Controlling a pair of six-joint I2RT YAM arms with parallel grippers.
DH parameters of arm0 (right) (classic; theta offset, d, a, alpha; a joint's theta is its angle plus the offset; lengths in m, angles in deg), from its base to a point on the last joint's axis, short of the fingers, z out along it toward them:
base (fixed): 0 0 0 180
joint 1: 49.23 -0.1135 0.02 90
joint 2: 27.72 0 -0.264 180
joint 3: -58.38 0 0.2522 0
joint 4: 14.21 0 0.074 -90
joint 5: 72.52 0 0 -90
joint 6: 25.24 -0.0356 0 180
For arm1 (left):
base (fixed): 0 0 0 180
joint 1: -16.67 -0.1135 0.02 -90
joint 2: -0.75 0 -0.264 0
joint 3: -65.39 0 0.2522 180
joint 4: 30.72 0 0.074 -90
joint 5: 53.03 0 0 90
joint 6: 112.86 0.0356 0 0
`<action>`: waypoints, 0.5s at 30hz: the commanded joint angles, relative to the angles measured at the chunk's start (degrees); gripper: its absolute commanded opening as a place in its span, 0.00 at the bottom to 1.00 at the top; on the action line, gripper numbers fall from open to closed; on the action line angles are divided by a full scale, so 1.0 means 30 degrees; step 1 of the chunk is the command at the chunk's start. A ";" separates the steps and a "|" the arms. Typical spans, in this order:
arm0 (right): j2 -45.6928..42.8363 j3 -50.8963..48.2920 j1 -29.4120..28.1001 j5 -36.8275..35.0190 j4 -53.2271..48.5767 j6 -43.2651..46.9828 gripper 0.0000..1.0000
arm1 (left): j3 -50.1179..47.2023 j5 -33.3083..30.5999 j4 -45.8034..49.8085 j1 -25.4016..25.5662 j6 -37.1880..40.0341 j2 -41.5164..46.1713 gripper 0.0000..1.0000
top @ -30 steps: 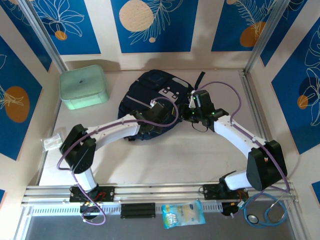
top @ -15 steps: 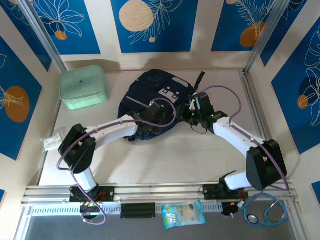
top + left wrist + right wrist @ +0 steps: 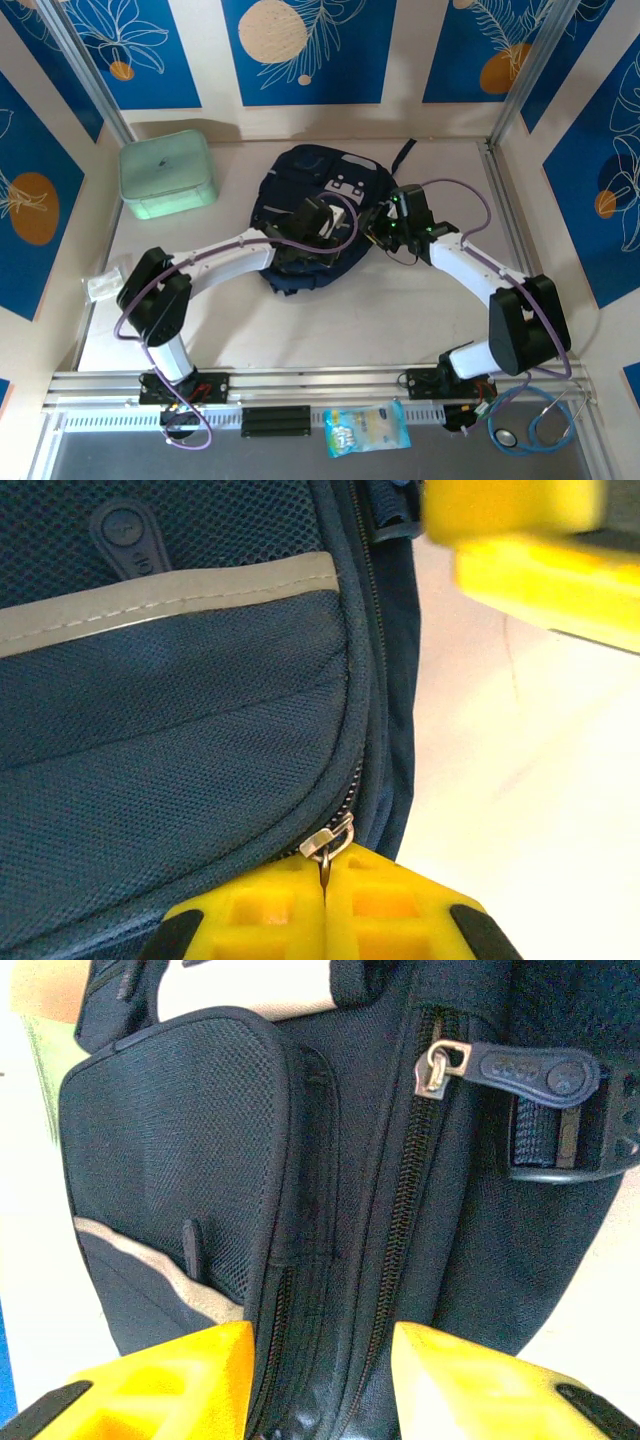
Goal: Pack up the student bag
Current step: Unzip the student bag at the top-center of the table.
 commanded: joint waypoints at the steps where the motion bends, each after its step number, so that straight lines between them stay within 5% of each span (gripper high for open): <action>1: 0.0778 0.0999 0.0026 0.1325 -0.0591 -0.0304 0.40 | 0.0660 0.1845 -0.0969 0.0321 0.0389 -0.0504 0.00; 8: 0.1625 0.1566 -0.0270 0.1739 -0.0256 -0.0157 0.39 | 0.0783 0.1730 -0.0477 0.0315 0.0652 -0.0510 0.00; 15: 0.2466 0.1704 -0.0465 0.2155 -0.0319 -0.0175 0.24 | 0.1142 0.1677 0.0090 0.0263 0.1915 -0.0565 0.00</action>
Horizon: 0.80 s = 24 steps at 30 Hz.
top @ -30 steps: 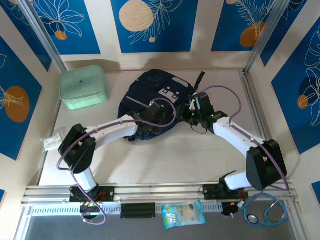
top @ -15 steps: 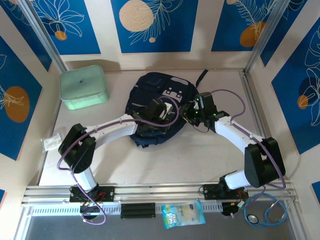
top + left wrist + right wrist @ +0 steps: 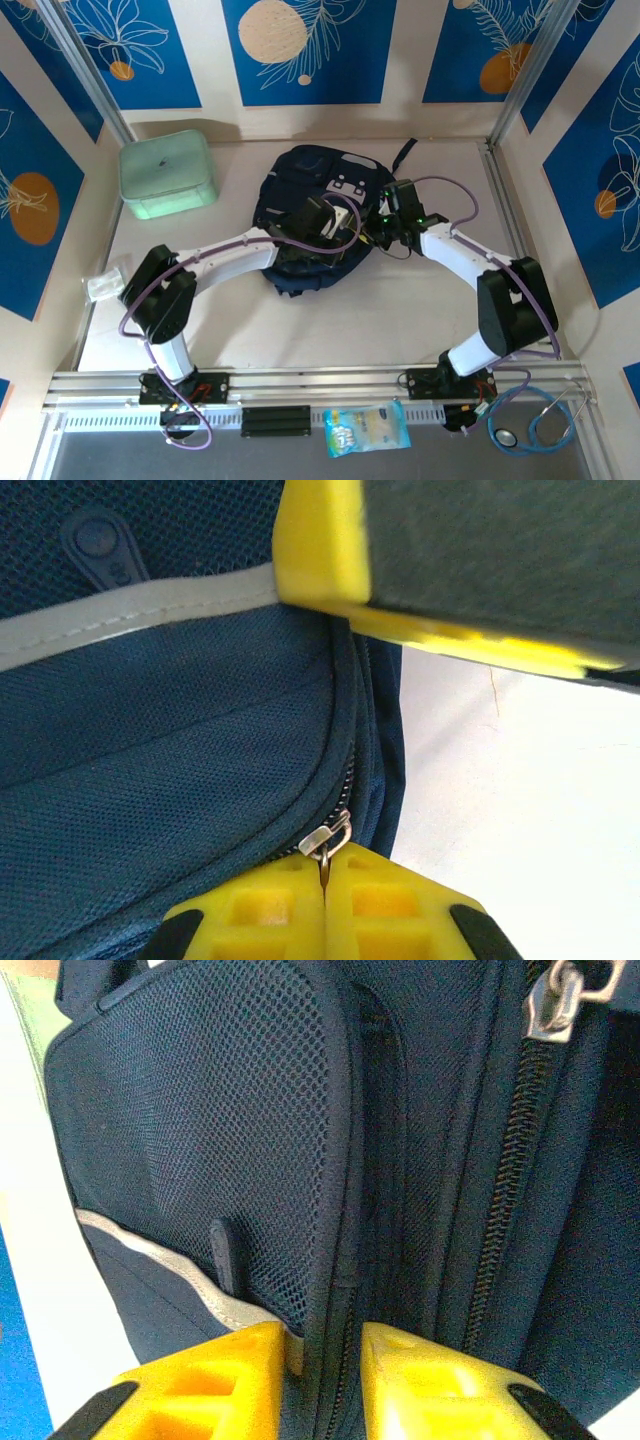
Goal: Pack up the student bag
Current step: Unzip the student bag at the top-center of the table.
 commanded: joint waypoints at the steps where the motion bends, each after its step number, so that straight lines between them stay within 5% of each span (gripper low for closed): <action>1: 0.0585 0.0509 -0.0151 0.0785 -0.0373 0.0164 0.21 | 0.1035 0.0812 0.0635 0.0245 0.1909 -0.0181 0.00; 7: 0.0524 0.0485 0.0003 0.0077 -0.1172 0.0544 0.10 | 0.0708 0.1079 0.1913 -0.0693 0.3529 0.0404 0.00; 24: 0.0269 0.1613 0.2341 -0.0577 -0.2718 0.2804 0.05 | -0.1321 -0.0344 0.4564 -0.4548 0.6285 0.2845 0.00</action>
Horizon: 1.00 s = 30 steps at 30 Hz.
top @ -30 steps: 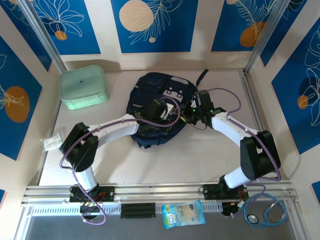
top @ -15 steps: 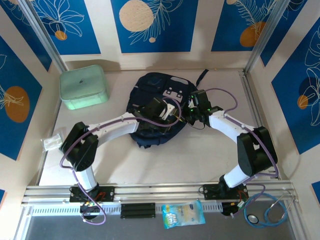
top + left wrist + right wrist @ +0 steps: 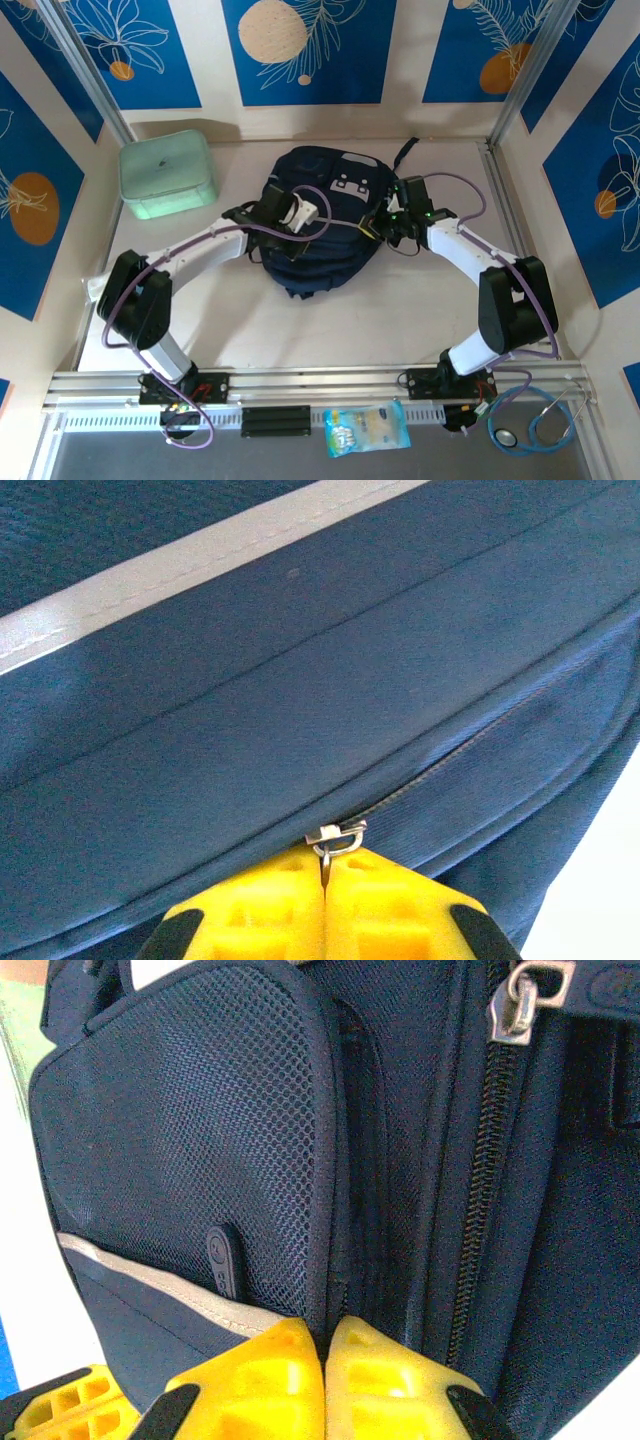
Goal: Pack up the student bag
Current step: Unzip the student bag at the top-center of the table.
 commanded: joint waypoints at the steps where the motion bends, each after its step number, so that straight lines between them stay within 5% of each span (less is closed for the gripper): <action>1: 0.0430 0.1071 0.0836 -0.1070 -0.1007 0.0933 0.05 | 0.0054 -0.0831 0.1449 -0.0447 0.0454 0.0874 0.00; 10: 0.1804 0.3202 0.1811 -0.0793 -0.1407 0.1567 0.06 | 0.0195 0.1079 0.1098 -0.0006 0.0104 0.1163 0.00; 18: -0.1985 0.0569 0.1712 -0.1394 -0.1773 -0.0876 0.44 | 0.1002 0.1156 0.0337 0.1778 -0.1333 0.0781 0.00; 24: -0.5237 -0.2515 0.0776 -0.1287 -0.1020 -0.4047 0.51 | 0.1811 0.1815 -0.0763 0.2994 -0.2201 -0.0241 0.00; 30: -0.4822 -0.3331 -0.0681 -0.0624 0.0907 -0.6114 0.52 | 0.2577 0.1790 -0.0540 0.3378 -0.2048 -0.1094 0.00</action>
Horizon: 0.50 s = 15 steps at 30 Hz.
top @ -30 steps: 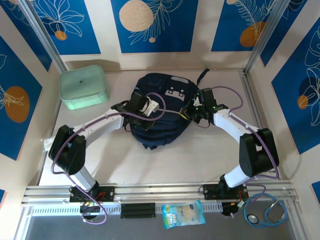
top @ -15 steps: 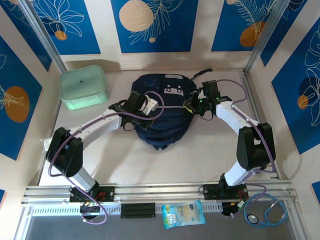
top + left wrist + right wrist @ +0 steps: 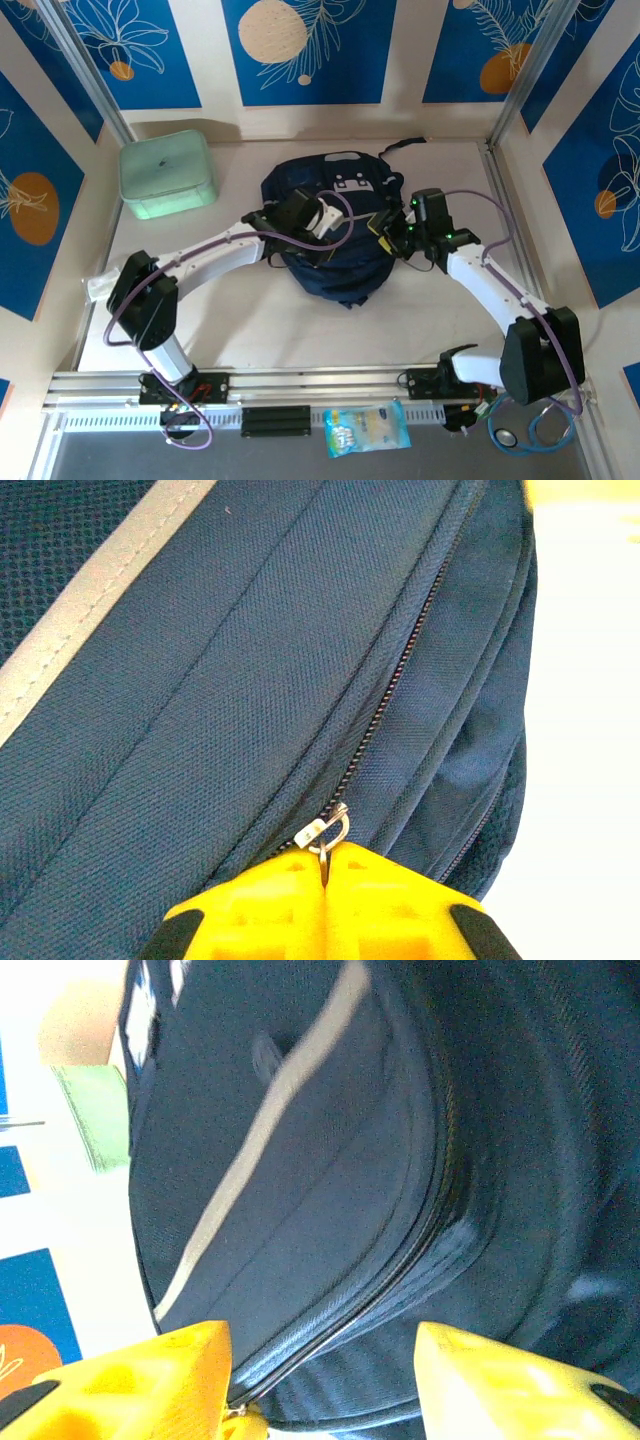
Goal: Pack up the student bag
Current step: Unzip the student bag at the top-center of the table.
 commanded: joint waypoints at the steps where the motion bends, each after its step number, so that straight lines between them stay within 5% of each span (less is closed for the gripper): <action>1: 0.0587 -0.0158 -0.0642 0.0505 0.1542 -0.1633 0.52 | 0.0816 0.0915 -0.0433 0.0183 0.0061 -0.0270 0.00; 8: 0.2415 0.0608 -0.1346 0.0434 0.2578 -0.2229 0.48 | 0.0647 0.0821 -0.0163 0.0207 0.0180 -0.0246 0.00; 15: 0.2845 0.0996 -0.1433 -0.0647 0.1189 -0.2309 0.22 | 0.0723 0.1045 0.0559 0.0149 0.0100 -0.0319 0.00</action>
